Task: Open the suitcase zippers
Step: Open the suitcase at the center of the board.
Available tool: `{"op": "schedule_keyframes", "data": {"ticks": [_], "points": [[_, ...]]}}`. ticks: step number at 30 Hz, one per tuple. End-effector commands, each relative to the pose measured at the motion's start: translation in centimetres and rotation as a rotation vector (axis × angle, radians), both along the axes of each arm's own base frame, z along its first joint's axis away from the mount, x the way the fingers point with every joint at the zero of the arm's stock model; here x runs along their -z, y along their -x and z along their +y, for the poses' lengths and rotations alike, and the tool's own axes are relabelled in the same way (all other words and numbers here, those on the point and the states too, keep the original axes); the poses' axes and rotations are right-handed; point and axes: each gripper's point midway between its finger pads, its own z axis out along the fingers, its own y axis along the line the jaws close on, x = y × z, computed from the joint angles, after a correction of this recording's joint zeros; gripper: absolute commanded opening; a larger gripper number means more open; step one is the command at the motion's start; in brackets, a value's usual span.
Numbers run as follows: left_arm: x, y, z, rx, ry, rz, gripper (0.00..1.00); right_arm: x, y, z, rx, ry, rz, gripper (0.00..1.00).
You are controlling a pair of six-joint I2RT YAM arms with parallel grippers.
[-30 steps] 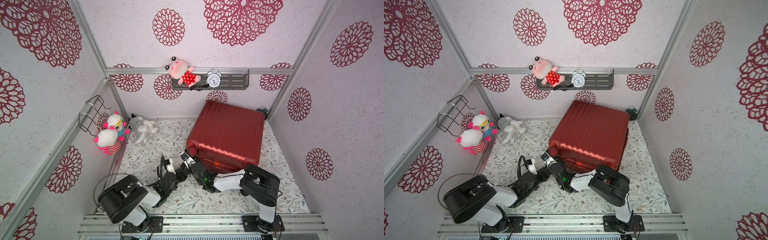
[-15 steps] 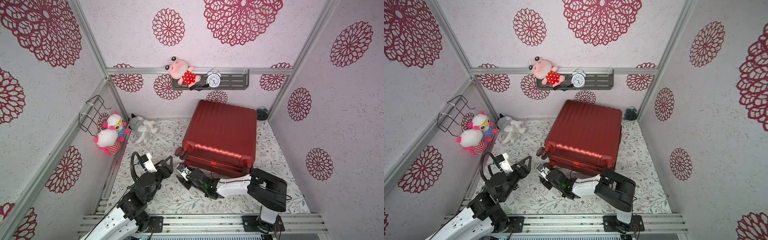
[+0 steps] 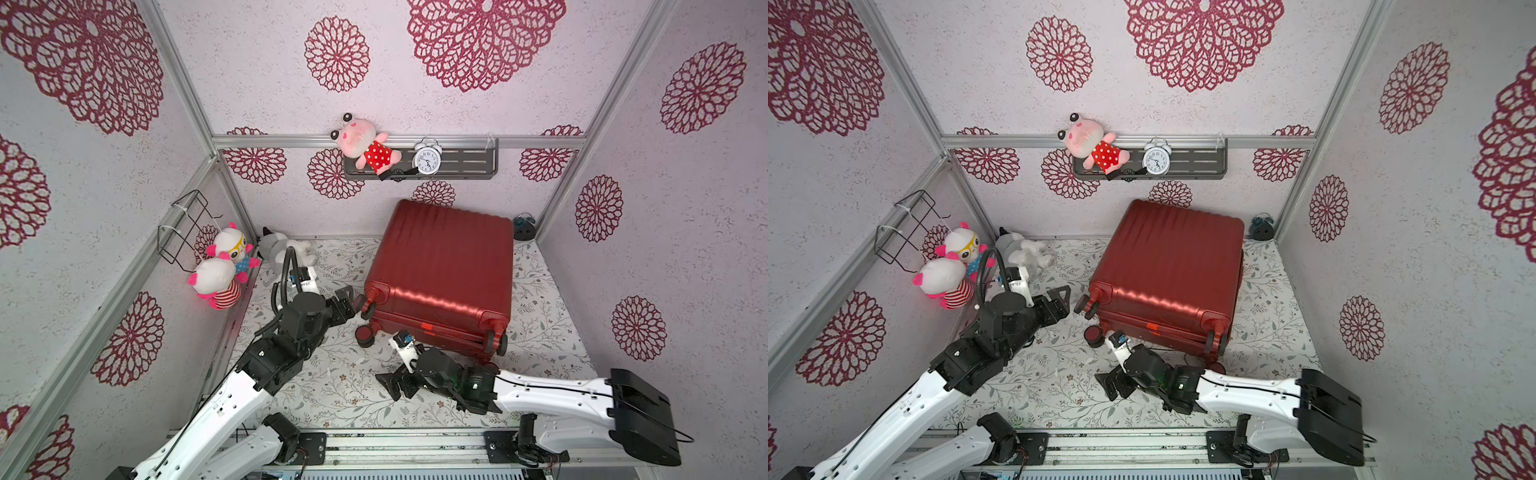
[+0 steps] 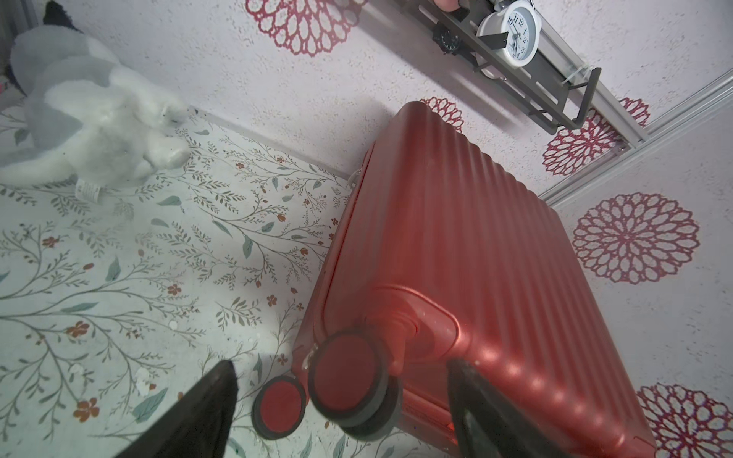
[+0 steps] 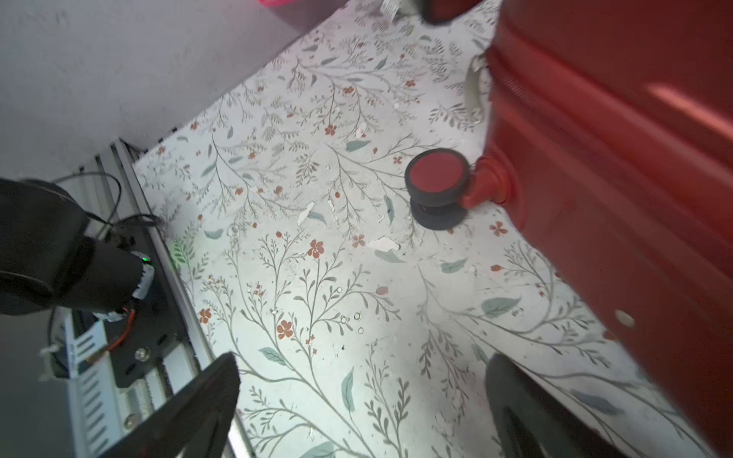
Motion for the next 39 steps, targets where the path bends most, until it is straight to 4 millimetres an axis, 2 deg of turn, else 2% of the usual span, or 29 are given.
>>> {"op": "schedule_keyframes", "data": {"ticks": [1,4,5,10,12,17,21,25,27,30,33,39], "points": [[-1.2,-1.1,-1.0,0.087,-0.027,0.017,0.89,-4.1,0.0,-3.2,0.094,-0.119,0.005,0.99],[-2.0,-3.0,-2.1,0.140,-0.004,0.038,0.90,-7.8,-0.6,-6.1,0.153,-0.223,-0.030,0.99],[-2.1,-3.8,-2.6,0.159,-0.002,0.047,0.90,-8.5,-2.0,-7.7,0.211,-0.220,-0.027,0.99],[-0.7,-7.2,-4.1,0.214,-0.021,0.119,0.92,-10.3,-5.5,-11.6,0.354,-0.135,-0.026,0.99],[-0.1,-8.6,-4.2,0.216,-0.025,0.140,0.92,-11.2,-7.0,-14.0,0.444,-0.120,-0.048,0.99],[0.6,-11.9,-5.3,0.270,0.003,0.182,0.93,-12.0,-10.0,-21.2,0.703,-0.127,-0.060,0.99],[1.4,-14.0,-7.2,0.346,0.017,0.210,0.93,-11.8,-11.1,-26.7,0.877,-0.187,-0.046,0.99],[2.8,-15.5,-8.4,0.390,0.025,0.242,0.92,-10.2,-12.4,-30.7,0.969,-0.276,0.031,0.99],[3.4,-16.0,-9.1,0.416,0.039,0.249,0.92,-8.4,-13.3,-32.8,1.008,-0.363,0.087,0.99],[4.6,-16.6,-9.7,0.443,0.042,0.270,0.92,-5.8,-14.5,-34.7,0.987,-0.549,0.172,0.95],[5.7,-17.1,-10.3,0.467,0.054,0.287,0.92,-3.8,-15.5,-35.2,0.922,-0.671,0.214,0.91],[7.4,-16.9,-12.0,0.537,0.112,0.307,0.92,-2.1,-16.8,-34.1,0.818,-0.749,0.273,0.88]]}}
